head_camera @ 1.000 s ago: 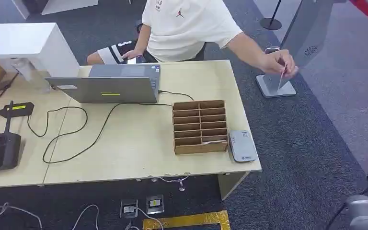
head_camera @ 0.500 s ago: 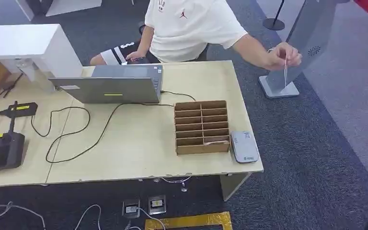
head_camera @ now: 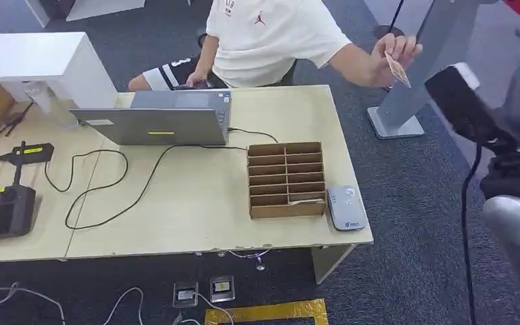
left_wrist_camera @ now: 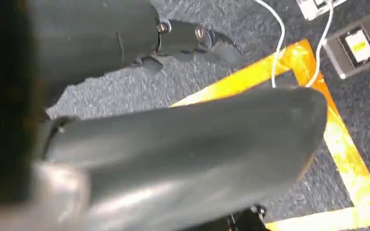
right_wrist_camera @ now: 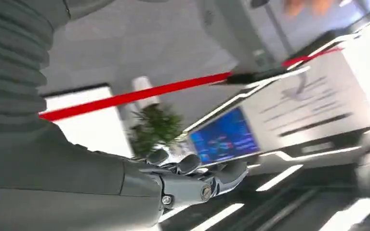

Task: Pass the card to the sensor for recognition and then transmit it.

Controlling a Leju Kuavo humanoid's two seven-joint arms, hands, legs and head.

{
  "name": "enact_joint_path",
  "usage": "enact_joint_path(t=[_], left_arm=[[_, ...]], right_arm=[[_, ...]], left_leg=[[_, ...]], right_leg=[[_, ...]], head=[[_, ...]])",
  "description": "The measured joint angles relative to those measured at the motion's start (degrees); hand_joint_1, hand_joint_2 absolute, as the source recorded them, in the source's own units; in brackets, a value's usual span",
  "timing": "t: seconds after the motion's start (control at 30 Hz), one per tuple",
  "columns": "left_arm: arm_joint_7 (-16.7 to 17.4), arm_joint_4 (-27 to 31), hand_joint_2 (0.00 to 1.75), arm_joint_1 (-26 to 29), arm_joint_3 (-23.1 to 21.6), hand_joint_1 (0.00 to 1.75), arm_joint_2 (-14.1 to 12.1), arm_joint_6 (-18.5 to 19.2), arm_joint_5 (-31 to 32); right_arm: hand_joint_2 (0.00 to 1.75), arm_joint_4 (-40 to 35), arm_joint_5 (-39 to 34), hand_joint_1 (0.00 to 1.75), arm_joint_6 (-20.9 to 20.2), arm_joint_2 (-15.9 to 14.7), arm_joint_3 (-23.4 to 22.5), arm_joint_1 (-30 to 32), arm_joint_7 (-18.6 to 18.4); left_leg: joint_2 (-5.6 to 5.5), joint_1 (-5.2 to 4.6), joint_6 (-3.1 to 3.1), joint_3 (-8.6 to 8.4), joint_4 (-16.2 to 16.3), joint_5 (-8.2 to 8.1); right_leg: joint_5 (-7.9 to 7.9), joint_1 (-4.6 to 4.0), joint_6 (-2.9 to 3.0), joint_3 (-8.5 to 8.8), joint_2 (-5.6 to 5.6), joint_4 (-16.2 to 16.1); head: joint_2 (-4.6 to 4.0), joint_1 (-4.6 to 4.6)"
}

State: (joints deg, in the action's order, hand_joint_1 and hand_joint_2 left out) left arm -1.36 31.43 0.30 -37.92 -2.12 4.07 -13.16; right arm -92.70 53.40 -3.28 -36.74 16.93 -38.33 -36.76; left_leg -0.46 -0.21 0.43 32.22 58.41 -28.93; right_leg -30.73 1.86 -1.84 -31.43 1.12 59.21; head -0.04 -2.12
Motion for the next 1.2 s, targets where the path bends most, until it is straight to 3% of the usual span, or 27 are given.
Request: enact_joint_path(t=[0.2,0.33,0.53,0.73,0.77,0.8,0.83,1.2], left_arm=[[0.18,1.22,0.00,0.08,-0.57,0.00,-0.35,0.00,-0.20],[1.47,2.36,0.00,0.20,-1.01,0.00,-0.87,0.00,-0.20],[2.67,4.26,0.00,0.57,-2.19,0.00,-1.92,0.00,-0.89],[2.80,5.57,0.00,1.02,-2.32,0.00,-2.23,0.00,-1.14],[2.80,5.66,0.00,1.05,-2.32,0.00,-2.25,0.00,-1.18],[2.80,5.68,0.00,1.06,-2.32,0.00,-2.25,0.00,-1.22],[2.80,5.68,0.00,1.07,-2.32,0.00,-2.25,0.00,-1.22],[2.78,5.68,0.00,1.07,-2.38,0.00,-2.25,0.00,-1.27]], right_arm=[[1.75,-0.70,0.79,0.00,-0.24,0.87,19.05,-5.77,0.00],[1.75,-0.70,1.16,0.00,-0.17,1.36,27.23,-6.81,-0.02],[1.75,-0.48,1.09,0.00,1.18,2.40,34.39,-7.77,-0.04],[1.75,0.81,0.94,0.00,4.64,3.28,38.26,-9.45,-0.07],[1.75,1.09,0.98,0.23,5.11,3.32,38.54,-9.48,-0.04],[1.75,1.38,1.14,0.59,5.49,3.34,38.82,-9.50,-0.06],[1.75,1.64,1.25,1.75,5.90,3.39,39.18,-9.54,-0.07],[1.75,3.65,1.95,1.75,7.76,3.61,39.04,-9.33,-0.07]], left_leg=[[-0.05,0.07,-0.02,-0.01,0.00,0.01],[-0.05,0.10,-0.03,-0.01,0.00,0.00],[-0.04,0.09,-0.04,-0.01,0.00,0.00],[-0.03,0.10,-0.04,-0.04,0.00,0.00],[-0.03,0.10,-0.04,-0.04,0.00,0.00],[-0.03,0.10,-0.04,-0.03,0.00,0.00],[-0.03,0.10,-0.04,-0.04,0.00,0.00],[0.00,0.10,-0.06,-0.05,0.00,-0.02]], right_leg=[[-0.02,-0.06,0.03,-0.01,0.06,0.00],[-0.03,-0.08,0.04,-0.01,0.05,-0.03],[-0.03,-0.08,0.04,-0.01,0.03,-0.05],[-0.03,-0.08,0.04,-0.01,0.03,-0.06],[-0.03,-0.08,0.04,-0.01,0.03,-0.06],[-0.03,-0.08,0.04,-0.01,0.03,-0.06],[-0.03,-0.08,0.04,-0.01,0.01,-0.06],[-0.03,-0.08,0.04,-0.03,-0.05,-0.08]], head=[[0.00,0.00],[0.00,0.07],[0.00,0.04],[0.00,0.04],[0.00,0.00],[0.00,0.02],[0.00,0.02],[0.00,0.02]])
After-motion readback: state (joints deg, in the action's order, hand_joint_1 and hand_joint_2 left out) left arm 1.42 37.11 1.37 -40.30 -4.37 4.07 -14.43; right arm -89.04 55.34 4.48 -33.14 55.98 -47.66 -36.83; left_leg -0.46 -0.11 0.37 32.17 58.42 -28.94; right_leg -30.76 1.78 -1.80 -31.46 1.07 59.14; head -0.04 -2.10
